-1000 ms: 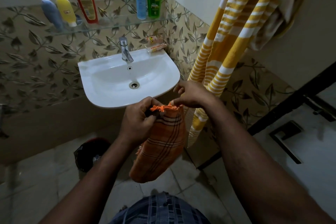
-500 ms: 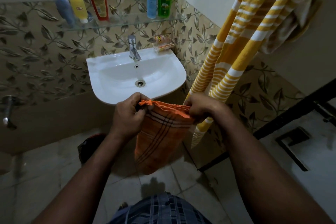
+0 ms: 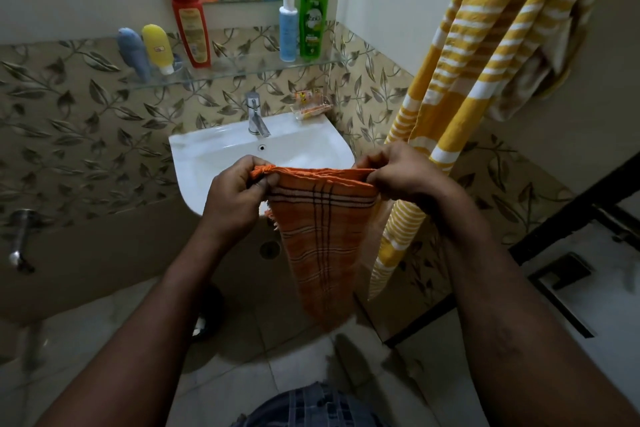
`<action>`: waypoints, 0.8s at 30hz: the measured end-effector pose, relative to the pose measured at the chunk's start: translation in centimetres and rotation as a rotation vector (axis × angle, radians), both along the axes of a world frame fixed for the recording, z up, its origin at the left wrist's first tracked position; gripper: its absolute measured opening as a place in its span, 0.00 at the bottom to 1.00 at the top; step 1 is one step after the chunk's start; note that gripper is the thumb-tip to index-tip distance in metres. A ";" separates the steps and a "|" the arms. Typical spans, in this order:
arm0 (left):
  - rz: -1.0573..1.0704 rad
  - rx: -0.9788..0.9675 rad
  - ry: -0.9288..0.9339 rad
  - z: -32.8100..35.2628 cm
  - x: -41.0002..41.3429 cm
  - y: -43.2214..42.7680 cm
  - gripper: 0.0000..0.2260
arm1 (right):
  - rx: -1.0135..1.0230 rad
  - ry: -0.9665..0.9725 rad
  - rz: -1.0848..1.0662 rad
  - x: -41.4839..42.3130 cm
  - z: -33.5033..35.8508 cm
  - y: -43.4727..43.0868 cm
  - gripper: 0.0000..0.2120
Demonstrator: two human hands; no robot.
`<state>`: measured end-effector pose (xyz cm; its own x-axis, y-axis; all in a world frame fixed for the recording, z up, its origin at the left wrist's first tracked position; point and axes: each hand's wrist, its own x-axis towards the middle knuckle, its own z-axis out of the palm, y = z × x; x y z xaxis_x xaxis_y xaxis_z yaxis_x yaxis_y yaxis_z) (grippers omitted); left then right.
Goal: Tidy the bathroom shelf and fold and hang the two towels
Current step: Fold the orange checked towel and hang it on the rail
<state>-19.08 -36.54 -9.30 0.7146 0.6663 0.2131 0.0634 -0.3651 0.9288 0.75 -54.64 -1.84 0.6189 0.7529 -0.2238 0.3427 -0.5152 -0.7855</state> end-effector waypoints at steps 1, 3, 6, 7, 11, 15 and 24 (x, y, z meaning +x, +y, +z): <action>-0.013 -0.031 -0.021 0.3 0.2 0.2 0.02 | 0.045 0.045 -0.028 0.3 0.0 -0.2 0.12; -0.035 -0.107 -0.068 1.0 0.7 0.2 0.03 | 0.106 0.117 -0.085 0.6 -0.3 -0.4 0.09; -0.061 -0.181 -0.132 2.0 1.3 -0.1 0.07 | 0.165 0.162 -0.159 0.5 -0.7 -0.2 0.12; -0.066 -0.186 -0.139 2.3 1.5 -0.1 0.07 | 0.183 0.169 -0.179 0.4 -0.8 -0.2 0.12; -0.075 -0.232 -0.194 3.2 2.0 -0.1 0.05 | 0.228 0.151 -0.219 -0.3 -0.7 -0.4 0.08; -0.148 -0.169 -0.175 4.3 2.2 -0.2 0.04 | 0.269 0.097 -0.205 -0.9 0.7 -0.8 0.07; -0.286 -0.066 -0.153 5.3 2.5 0.1 0.03 | -0.124 -0.723 0.267 -5.8 2.8 5.9 0.15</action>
<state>-16.59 -36.46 -4.03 0.8376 0.4596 0.2953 -0.1747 -0.2869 0.9419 -5.00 -48.73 0.92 0.4445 0.8928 0.0733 0.8724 -0.4128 -0.2618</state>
